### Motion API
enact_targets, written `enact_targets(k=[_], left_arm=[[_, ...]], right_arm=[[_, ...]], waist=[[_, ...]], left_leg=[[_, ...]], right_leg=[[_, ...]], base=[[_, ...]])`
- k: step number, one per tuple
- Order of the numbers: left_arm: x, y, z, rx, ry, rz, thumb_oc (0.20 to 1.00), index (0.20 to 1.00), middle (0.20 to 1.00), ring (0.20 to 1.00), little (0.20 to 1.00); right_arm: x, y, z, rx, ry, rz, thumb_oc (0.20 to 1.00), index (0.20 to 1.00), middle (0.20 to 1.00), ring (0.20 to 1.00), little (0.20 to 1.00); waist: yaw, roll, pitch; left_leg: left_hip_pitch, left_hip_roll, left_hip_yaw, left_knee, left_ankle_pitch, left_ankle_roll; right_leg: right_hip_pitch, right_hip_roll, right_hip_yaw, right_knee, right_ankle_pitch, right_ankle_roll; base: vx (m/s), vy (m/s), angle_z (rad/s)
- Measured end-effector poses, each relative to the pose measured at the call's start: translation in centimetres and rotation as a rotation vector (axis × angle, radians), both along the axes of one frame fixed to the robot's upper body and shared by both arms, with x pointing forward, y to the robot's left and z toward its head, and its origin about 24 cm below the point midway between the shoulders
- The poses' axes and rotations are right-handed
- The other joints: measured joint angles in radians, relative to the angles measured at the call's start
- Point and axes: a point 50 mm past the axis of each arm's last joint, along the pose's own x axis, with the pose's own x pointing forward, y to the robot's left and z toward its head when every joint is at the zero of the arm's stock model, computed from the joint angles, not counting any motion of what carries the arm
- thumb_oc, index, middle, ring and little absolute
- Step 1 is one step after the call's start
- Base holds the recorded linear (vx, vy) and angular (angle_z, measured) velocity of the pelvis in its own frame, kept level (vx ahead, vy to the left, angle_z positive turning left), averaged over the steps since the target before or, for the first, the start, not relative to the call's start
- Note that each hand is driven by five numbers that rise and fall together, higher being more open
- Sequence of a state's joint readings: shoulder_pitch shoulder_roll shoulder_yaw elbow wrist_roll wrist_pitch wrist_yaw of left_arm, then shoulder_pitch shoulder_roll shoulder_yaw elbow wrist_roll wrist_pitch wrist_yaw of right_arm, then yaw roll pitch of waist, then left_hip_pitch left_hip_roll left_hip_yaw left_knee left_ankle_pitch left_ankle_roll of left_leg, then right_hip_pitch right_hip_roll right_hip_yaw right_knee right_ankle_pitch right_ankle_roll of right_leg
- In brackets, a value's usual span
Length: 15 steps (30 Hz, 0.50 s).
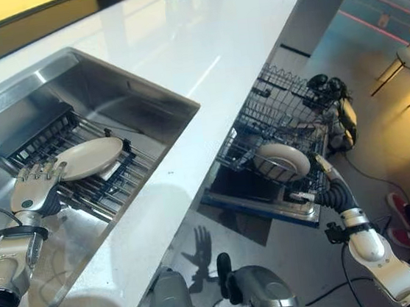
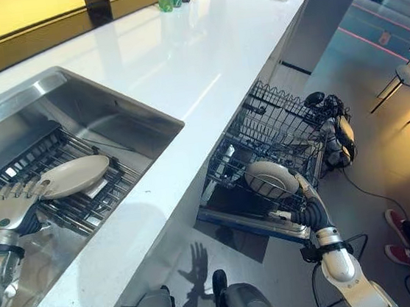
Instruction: Pick up plates and place into dishwasher.
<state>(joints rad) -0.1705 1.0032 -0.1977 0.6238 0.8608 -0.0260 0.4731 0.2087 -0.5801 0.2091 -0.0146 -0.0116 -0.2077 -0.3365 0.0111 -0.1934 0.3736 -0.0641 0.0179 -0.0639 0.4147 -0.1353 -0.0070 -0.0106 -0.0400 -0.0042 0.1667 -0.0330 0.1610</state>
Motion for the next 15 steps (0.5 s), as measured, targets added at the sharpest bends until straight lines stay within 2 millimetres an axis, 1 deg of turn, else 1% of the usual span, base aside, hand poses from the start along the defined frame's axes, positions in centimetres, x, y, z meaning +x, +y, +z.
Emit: enact_targets(k=[5, 9, 12, 15], left_arm=[[0.2, 0.5, 0.2, 0.003, -0.003, 0.025, 0.200, 0.200, 0.200, 0.200, 0.200], [0.2, 0.3, -0.3, -0.004, 0.010, 0.016, 0.200, 0.200, 0.200, 0.200, 0.200], [0.2, 0.1, -0.5, -0.016, 0.012, 0.008, 0.200, 0.200, 0.200, 0.200, 0.200], [0.3, -0.3, -0.9, -0.044, 0.018, -0.005, 0.200, 0.200, 0.200, 0.200, 0.200]], right_arm=[[-0.1, 0.6, -0.4, 0.008, 0.011, 0.001, 1.000, 1.000, 1.000, 1.000, 1.000], [-0.4, 0.4, -0.8, 0.005, 0.032, -0.008, 1.000, 1.000, 1.000, 1.000, 1.000], [-0.6, 0.4, -1.0, 0.004, 0.043, -0.010, 1.000, 1.000, 1.000, 1.000, 1.000], [-1.0, 0.2, -1.2, 0.004, 0.059, -0.015, 1.000, 1.000, 1.000, 1.000, 1.000]], waist=[[-0.001, -0.002, -0.022], [-0.004, 0.003, -0.045], [-0.004, 0.005, -0.048], [-0.002, 0.018, -0.055]], left_leg=[[0.000, 0.002, 0.004, -0.001, 0.000, 0.003], [0.002, -0.001, 0.001, -0.002, 0.000, 0.002], [0.012, -0.004, 0.000, -0.004, 0.000, 0.004], [0.021, -0.005, 0.003, -0.008, 0.001, 0.006]], right_leg=[[-0.004, -0.001, 0.000, 0.005, -0.001, -0.002], [-0.001, -0.001, 0.000, 0.002, -0.002, -0.002], [0.009, -0.006, 0.000, 0.002, -0.001, -0.002], [0.010, -0.010, -0.001, 0.011, -0.001, -0.003]], base=[[0.02, 0.001, -0.02], [0.01, 0.003, 0.01], [0.02, 0.009, 0.00], [0.02, 0.018, -0.03]])
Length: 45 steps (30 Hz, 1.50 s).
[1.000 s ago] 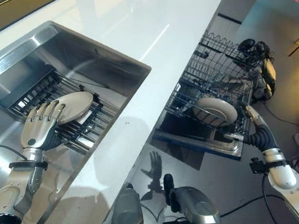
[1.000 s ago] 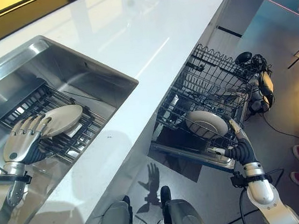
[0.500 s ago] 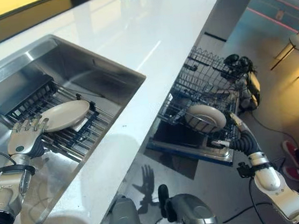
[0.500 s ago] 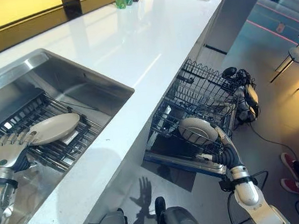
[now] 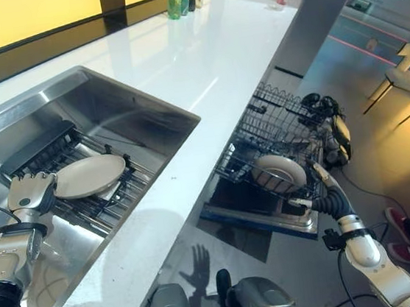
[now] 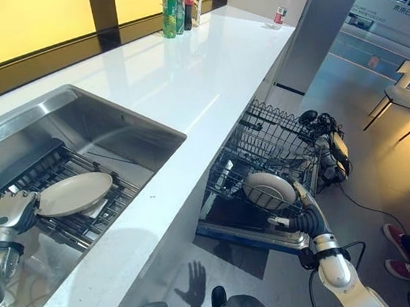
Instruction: Pick up plates and place into dishwasher.
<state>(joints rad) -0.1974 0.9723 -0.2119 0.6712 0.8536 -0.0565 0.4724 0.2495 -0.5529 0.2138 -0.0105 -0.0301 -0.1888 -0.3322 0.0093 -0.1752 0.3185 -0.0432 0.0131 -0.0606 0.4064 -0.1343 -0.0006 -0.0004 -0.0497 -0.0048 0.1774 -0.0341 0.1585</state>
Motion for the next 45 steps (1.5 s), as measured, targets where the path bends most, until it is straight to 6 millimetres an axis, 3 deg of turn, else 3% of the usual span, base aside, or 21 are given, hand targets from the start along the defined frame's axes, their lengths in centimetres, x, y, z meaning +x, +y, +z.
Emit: enact_targets(k=[5, 10, 13, 14, 16, 18, 21, 25, 29, 30, 31, 37, 45], left_arm=[[-0.1, -2.1, -2.5, -0.160, 0.025, -0.020, 0.200, 0.200, 0.200, 0.200, 0.200], [-2.0, -3.4, -4.2, -0.287, 0.041, -0.053, 0.200, 0.200, 0.200, 0.200, 0.200], [-2.9, -3.1, -3.1, -0.378, -0.064, -0.036, 0.200, 0.200, 0.200, 0.200, 0.200], [-3.0, -3.0, -2.6, -0.400, -0.114, -0.032, 0.200, 0.200, 0.200, 0.200, 0.200], [-3.3, -4.0, -2.5, -0.525, -0.252, -0.023, 0.200, 0.200, 0.200, 0.200, 0.200], [-4.1, -5.4, -2.3, -0.625, -0.360, -0.059, 0.200, 0.200, 0.200, 0.200, 0.200], [-5.0, -6.9, -0.3, -0.732, -0.561, -0.113, 0.200, 0.200, 0.200, 0.200, 0.200], [-5.9, -6.7, 1.9, -0.752, -0.724, -0.124, 0.200, 0.200, 0.200, 0.200, 0.200], [-6.3, -6.6, 2.9, -0.748, -0.824, -0.128, 0.200, 0.200, 0.200, 0.200, 0.200], [-6.4, -6.6, 3.1, -0.749, -0.844, -0.125, 0.824, 0.824, 0.824, 0.824, 0.824], [-6.4, -6.7, 3.1, -0.754, -0.860, -0.116, 1.000, 1.000, 1.000, 1.000, 1.000], [-6.5, -7.8, 2.7, -0.891, -0.935, -0.068, 1.000, 1.000, 1.000, 1.000, 1.000], [-6.0, -8.7, 2.5, -0.939, -0.942, -0.077, 1.000, 1.000, 1.000, 1.000, 1.000]], right_arm=[[-0.8, -0.5, -0.5, -0.009, 0.038, -0.002, 1.000, 1.000, 1.000, 1.000, 1.000], [-1.7, -1.4, 0.1, -0.014, 0.035, -0.029, 1.000, 1.000, 1.000, 1.000, 1.000], [-2.2, -1.9, 1.2, -0.020, -0.004, -0.040, 1.000, 1.000, 1.000, 1.000, 1.000], [-2.2, -2.1, 1.5, -0.024, -0.017, -0.044, 1.000, 1.000, 1.000, 1.000, 1.000], [-2.6, -2.6, 1.8, -0.030, -0.028, -0.061, 1.000, 1.000, 1.000, 1.000, 1.000], [-2.8, -2.6, 2.4, -0.035, -0.050, -0.058, 1.000, 1.000, 1.000, 1.000, 1.000], [-3.0, -2.6, 3.6, -0.034, -0.097, -0.054, 1.000, 1.000, 1.000, 1.000, 1.000], [-3.1, -3.1, 4.8, -0.028, -0.143, -0.053, 1.000, 1.000, 1.000, 1.000, 1.000], [-2.8, -3.7, 6.0, -0.009, -0.198, -0.043, 1.000, 1.000, 1.000, 1.000, 1.000], [-2.4, -3.6, 6.2, -0.007, -0.211, -0.027, 1.000, 1.000, 1.000, 1.000, 1.000], [-2.0, -3.4, 6.5, 0.000, -0.223, -0.012, 1.000, 1.000, 1.000, 1.000, 1.000], [-1.1, -3.5, 7.5, 0.001, -0.267, 0.014, 1.000, 1.000, 1.000, 1.000, 1.000], [0.2, -3.4, 8.4, 0.020, -0.329, 0.041, 1.000, 1.000, 1.000, 1.000, 1.000]], waist=[[-0.007, 0.038, -0.037], [-0.019, 0.052, -0.042], [-0.018, 0.061, -0.047], [-0.019, 0.067, -0.048], [-0.020, 0.088, -0.062], [-0.018, 0.114, -0.076], [-0.017, 0.129, -0.088], [-0.013, 0.126, -0.135], [-0.016, 0.133, -0.173], [-0.017, 0.135, -0.177], [-0.015, 0.143, -0.178], [-0.011, 0.181, -0.229], [0.007, 0.183, -0.254]], left_leg=[[0.017, -0.020, -0.014, -0.018, 0.003, 0.003], [0.034, -0.030, -0.010, -0.066, 0.022, 0.032], [0.034, -0.028, 0.008, -0.081, 0.025, 0.028], [0.032, -0.032, 0.001, -0.085, 0.025, 0.024], [0.039, -0.044, -0.008, -0.105, 0.030, 0.026], [0.035, -0.047, -0.008, -0.122, 0.043, 0.023], [0.031, -0.057, -0.001, -0.139, 0.049, 0.023], [0.037, -0.068, -0.008, -0.181, 0.049, 0.018], [0.085, -0.069, -0.031, -0.269, 0.085, 0.013], [0.093, -0.068, -0.028, -0.280, 0.088, 0.012], [0.105, -0.065, -0.032, -0.296, 0.099, 0.003], [0.123, -0.051, -0.060, -0.389, 0.141, -0.008], [0.117, -0.034, -0.079, -0.414, 0.153, -0.028]], right_leg=[[0.006, -0.008, 0.000, -0.004, 0.000, 0.000], [0.011, -0.023, -0.001, 0.010, -0.006, -0.003], [0.001, -0.022, 0.001, 0.108, -0.031, -0.011], [0.013, -0.017, 0.001, 0.090, -0.038, -0.046], [0.011, -0.017, -0.002, 0.058, -0.039, -0.066], [0.006, -0.019, -0.007, 0.045, -0.035, -0.069], [-0.004, -0.029, -0.008, 0.062, -0.033, -0.064], [-0.018, -0.048, -0.012, 0.065, -0.049, -0.077], [0.023, -0.052, -0.030, 0.027, -0.048, -0.079], [0.025, -0.055, -0.033, 0.027, -0.052, -0.082], [0.033, -0.054, -0.033, 0.024, -0.053, -0.082], [0.059, -0.034, -0.059, -0.042, -0.041, -0.093], [0.090, -0.006, -0.090, -0.097, -0.049, -0.112]], base=[[-0.01, 0.013, -0.03], [-0.11, 0.047, -0.05], [-0.20, 0.055, -0.15], [-0.28, 0.072, -0.06], [-0.29, 0.071, -0.03], [-0.32, 0.073, -0.04], [-0.29, 0.053, 0.04], [-0.17, -0.087, 0.03], [-0.19, -0.103, 0.16], [-0.27, -0.150, 0.04], [-0.28, -0.157, 0.04], [-0.21, -0.143, 0.18], [-0.06, -0.122, 0.20]])
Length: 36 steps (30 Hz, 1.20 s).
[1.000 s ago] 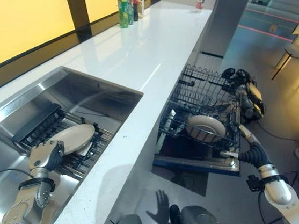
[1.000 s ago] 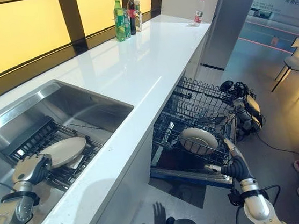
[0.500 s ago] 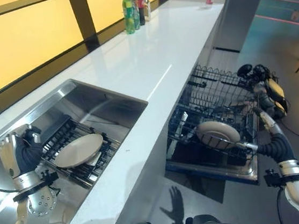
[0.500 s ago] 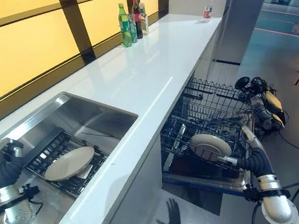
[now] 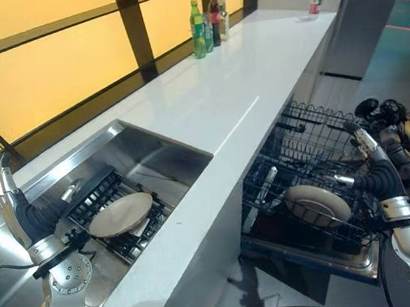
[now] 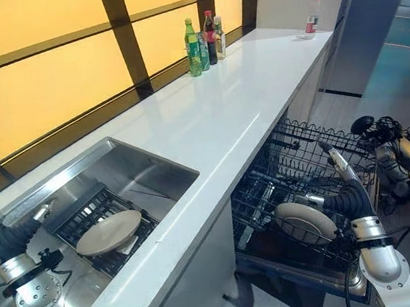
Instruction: Pick up plates and place into dishwasher.
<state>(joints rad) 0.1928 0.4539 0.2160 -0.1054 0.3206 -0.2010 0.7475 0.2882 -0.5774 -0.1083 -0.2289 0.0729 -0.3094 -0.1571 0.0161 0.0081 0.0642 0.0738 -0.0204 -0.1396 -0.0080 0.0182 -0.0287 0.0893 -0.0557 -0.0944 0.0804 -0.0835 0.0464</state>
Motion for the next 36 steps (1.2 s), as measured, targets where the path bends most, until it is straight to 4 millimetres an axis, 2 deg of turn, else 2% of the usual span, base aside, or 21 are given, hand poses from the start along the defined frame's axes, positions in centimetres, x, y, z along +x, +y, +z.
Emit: enact_targets(k=[5, 7, 9, 12, 13, 15, 18, 21, 24, 27, 32, 36], left_arm=[[0.1, 0.1, 0.2, 0.005, -0.009, 0.003, 1.000, 1.000, 1.000, 1.000, 1.000], [-0.2, 0.3, 0.0, 0.007, 0.005, 0.010, 1.000, 1.000, 1.000, 1.000, 1.000], [-0.6, 0.6, -0.1, 0.022, 0.022, 0.020, 1.000, 1.000, 1.000, 1.000, 1.000], [-1.2, 1.6, 0.3, 0.054, 0.021, 0.072, 1.000, 1.000, 1.000, 1.000, 1.000], [-1.2, 1.7, 0.5, 0.058, 0.006, 0.085, 1.000, 1.000, 1.000, 1.000, 1.000], [-0.6, 1.8, 1.3, 0.093, -0.030, 0.106, 1.000, 1.000, 1.000, 1.000, 1.000], [1.6, 1.5, 3.9, 0.183, -0.104, 0.084, 1.000, 1.000, 1.000, 1.000, 1.000], [3.2, 0.9, 5.6, 0.192, -0.179, 0.077, 1.000, 1.000, 1.000, 1.000, 1.000], [3.3, 1.0, 4.9, 0.185, -0.155, 0.089, 1.000, 1.000, 1.000, 1.000, 1.000], [3.1, 0.9, 3.9, 0.192, -0.097, 0.081, 1.000, 1.000, 1.000, 1.000, 1.000], [1.1, 2.0, 1.4, 0.222, 0.129, 0.054, 1.000, 1.000, 1.000, 1.000, 1.000], [0.3, 3.0, 1.3, 0.242, 0.289, -0.008, 1.000, 1.000, 1.000, 1.000, 1.000]], right_arm=[[0.2, 0.0, 0.2, 0.002, -0.005, 0.007, 1.000, 1.000, 1.000, 1.000, 1.000], [0.3, -0.3, 0.5, -0.016, -0.003, 0.013, 1.000, 1.000, 1.000, 1.000, 1.000], [0.2, -0.3, 0.2, -0.014, 0.016, 0.021, 1.000, 1.000, 1.000, 1.000, 1.000], [0.1, -0.7, 0.4, -0.042, 0.035, 0.034, 1.000, 1.000, 1.000, 1.000, 1.000], [0.2, -0.9, 0.7, -0.055, 0.035, 0.038, 1.000, 1.000, 1.000, 1.000, 1.000], [0.5, -1.1, 0.9, -0.055, 0.019, 0.020, 1.000, 1.000, 1.000, 1.000, 1.000], [1.5, -0.6, 1.4, -0.070, -0.013, 0.022, 1.000, 1.000, 1.000, 1.000, 1.000], [1.9, -0.2, 1.6, -0.053, -0.030, 0.016, 1.000, 1.000, 1.000, 1.000, 1.000], [2.2, -0.2, 1.9, -0.043, -0.060, -0.006, 1.000, 1.000, 1.000, 1.000, 1.000], [2.0, -0.6, 1.4, -0.043, -0.037, -0.028, 1.000, 1.000, 1.000, 1.000, 1.000], [0.1, -1.6, 0.0, -0.026, 0.045, -0.063, 1.000, 1.000, 1.000, 1.000, 1.000], [-1.3, -2.2, -1.2, -0.022, 0.134, -0.074, 1.000, 1.000, 1.000, 1.000, 1.000]], waist=[[0.002, -0.023, 0.036], [0.009, 0.006, 0.052], [0.031, 0.013, 0.056], [0.032, 0.030, 0.087], [0.031, 0.044, 0.097], [0.027, 0.043, 0.126], [0.019, 0.037, 0.213], [0.018, 0.038, 0.284], [0.020, 0.048, 0.312], [0.026, 0.049, 0.315], [0.031, 0.048, 0.303], [0.052, 0.049, 0.290]], left_leg=[[-0.051, -0.020, 0.031, 0.122, -0.016, -0.020], [-0.044, -0.008, 0.026, 0.115, -0.056, -0.001], [-0.042, -0.008, 0.034, 0.102, -0.063, 0.001], [-0.086, -0.011, 0.051, 0.141, -0.071, 0.001], [-0.096, -0.013, 0.057, 0.139, -0.071, 0.002], [-0.153, -0.015, 0.075, 0.147, -0.068, 0.005], [-0.260, -0.024, 0.086, 0.202, -0.069, 0.004], [-0.277, -0.023, 0.084, 0.220, -0.071, 0.001], [-0.276, -0.027, 0.081, 0.230, -0.076, -0.006], [-0.247, -0.028, 0.078, 0.224, -0.076, -0.007], [-0.091, -0.020, 0.075, 0.162, -0.096, -0.014], [-0.072, -0.019, 0.058, 0.152, -0.092, -0.005]], right_leg=[[-0.025, -0.018, 0.006, 0.084, -0.074, -0.023], [-0.035, -0.002, 0.007, 0.113, -0.090, -0.030], [-0.074, -0.003, 0.043, 0.164, -0.113, -0.030], [-0.129, 0.007, 0.099, 0.188, -0.116, -0.030], [-0.150, 0.008, 0.111, 0.199, -0.112, -0.024], [-0.224, 0.007, 0.124, 0.224, -0.106, -0.016], [-0.332, 0.014, 0.137, 0.276, -0.098, -0.019], [-0.340, 0.013, 0.132, 0.282, -0.094, -0.022], [-0.335, -0.001, 0.110, 0.279, -0.095, -0.021], [-0.296, -0.003, 0.099, 0.258, -0.095, -0.021], [-0.135, -0.013, 0.078, 0.190, -0.115, -0.008], [-0.102, -0.011, 0.056, 0.172, -0.108, -0.016]], base=[[0.13, -0.018, 0.31], [0.32, 0.072, -0.02], [0.33, 0.133, -0.25], [0.16, 0.199, -0.37], [0.00, 0.146, -0.40], [-0.02, 0.104, -0.34], [0.07, 0.075, -0.14], [0.16, 0.120, -0.01], [0.26, 0.068, -0.04], [0.33, -0.006, 0.10], [0.35, -0.033, 0.12], [0.16, -0.015, 0.13]])
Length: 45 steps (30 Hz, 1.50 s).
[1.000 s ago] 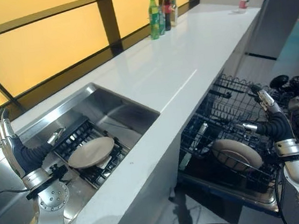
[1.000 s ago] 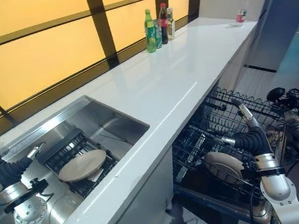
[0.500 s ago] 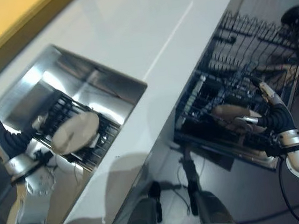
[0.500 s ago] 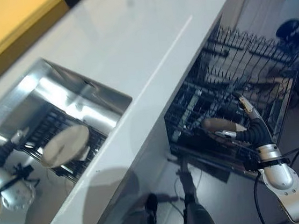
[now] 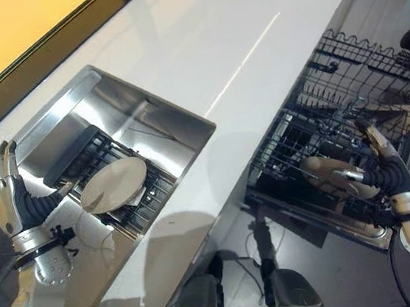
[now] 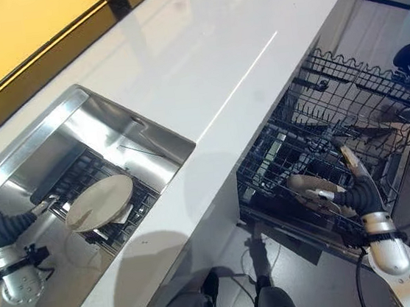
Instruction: Pick up plates and place into dishwasher.
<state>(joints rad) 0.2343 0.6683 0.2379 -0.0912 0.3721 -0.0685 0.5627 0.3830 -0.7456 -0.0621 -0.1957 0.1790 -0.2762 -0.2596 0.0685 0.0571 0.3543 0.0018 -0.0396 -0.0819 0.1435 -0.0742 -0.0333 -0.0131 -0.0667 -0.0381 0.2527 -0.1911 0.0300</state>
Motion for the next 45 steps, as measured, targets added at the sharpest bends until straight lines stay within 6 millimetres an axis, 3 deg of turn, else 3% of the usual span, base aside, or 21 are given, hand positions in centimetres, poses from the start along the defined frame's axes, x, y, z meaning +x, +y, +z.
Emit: enact_targets(k=[5, 13, 21, 25, 30, 37, 45], left_arm=[[-1.0, 0.3, 1.4, -0.046, 0.139, -0.114, 1.000, 1.000, 1.000, 1.000, 1.000], [-2.8, 0.5, -0.8, -0.095, 0.479, -0.236, 1.000, 1.000, 1.000, 1.000, 1.000], [-2.1, -1.4, -2.9, -0.110, 0.571, -0.335, 1.000, 1.000, 1.000, 1.000, 1.000], [-0.4, -1.7, -4.1, -0.088, 0.556, -0.324, 1.000, 1.000, 1.000, 1.000, 1.000], [2.1, -1.5, -2.8, -0.010, 0.394, -0.241, 1.000, 1.000, 1.000, 1.000, 1.000], [5.1, -1.6, 1.0, 0.075, 0.179, -0.193, 1.000, 1.000, 1.000, 1.000, 1.000], [6.2, -1.2, 1.9, 0.221, 0.190, -0.157, 1.000, 1.000, 1.000, 1.000, 1.000]], right_arm=[[-0.4, 0.1, 0.2, 0.014, 0.023, 0.008, 1.000, 1.000, 1.000, 1.000, 1.000], [-1.7, -1.1, -0.2, -0.002, 0.096, -0.017, 1.000, 1.000, 1.000, 1.000, 1.000], [-2.5, -1.7, -0.6, -0.011, 0.140, -0.030, 1.000, 1.000, 1.000, 1.000, 1.000], [-1.6, -1.2, -0.6, -0.014, 0.116, -0.023, 1.000, 1.000, 1.000, 1.000, 1.000], [-0.5, 0.1, -0.8, 0.015, 0.070, -0.020, 1.000, 1.000, 1.000, 1.000, 1.000], [1.9, 2.1, -0.3, 0.017, -0.030, -0.002, 1.000, 1.000, 1.000, 1.000, 1.000], [2.7, 3.0, 0.3, -0.004, -0.104, -0.015, 1.000, 1.000, 1.000, 1.000, 1.000]], waist=[[0.003, 0.017, -0.031], [0.005, 0.066, -0.088], [-0.008, 0.053, -0.081], [-0.028, 0.029, -0.052], [-0.030, -0.028, 0.019], [-0.026, -0.026, 0.075], [-0.026, -0.028, 0.099]], left_leg=[[0.046, 0.005, -0.009, -0.011, 0.000, 0.000], [0.073, 0.002, -0.014, -0.013, 0.004, 0.006], [0.036, -0.010, -0.003, -0.006, 0.013, 0.011], [-0.034, -0.015, 0.002, 0.028, 0.018, 0.013], [-0.092, -0.008, 0.020, 0.057, 0.018, 0.010], [-0.174, -0.012, 0.023, 0.087, 0.023, 0.019], [-0.229, -0.006, 0.030, 0.085, 0.025, 0.021]], right_leg=[[0.065, 0.003, -0.025, -0.031, 0.003, -0.003], [0.098, 0.002, -0.031, -0.030, -0.001, 0.004], [0.031, -0.005, -0.019, 0.027, -0.006, 0.011], [-0.047, -0.004, -0.006, 0.067, -0.005, 0.012], [-0.108, -0.001, 0.007, 0.093, 0.001, 0.012], [-0.172, -0.002, 0.014, 0.091, 0.027, 0.010], [-0.220, 0.005, 0.026, 0.062, 0.050, 0.014]], base=[[0.04, -0.001, 0.13], [0.01, 0.066, 0.07], [-0.03, 0.031, -0.06], [-0.12, -0.020, -0.07], [-0.08, -0.016, -0.09], [-0.09, -0.010, -0.01], [-0.09, -0.012, -0.05]])
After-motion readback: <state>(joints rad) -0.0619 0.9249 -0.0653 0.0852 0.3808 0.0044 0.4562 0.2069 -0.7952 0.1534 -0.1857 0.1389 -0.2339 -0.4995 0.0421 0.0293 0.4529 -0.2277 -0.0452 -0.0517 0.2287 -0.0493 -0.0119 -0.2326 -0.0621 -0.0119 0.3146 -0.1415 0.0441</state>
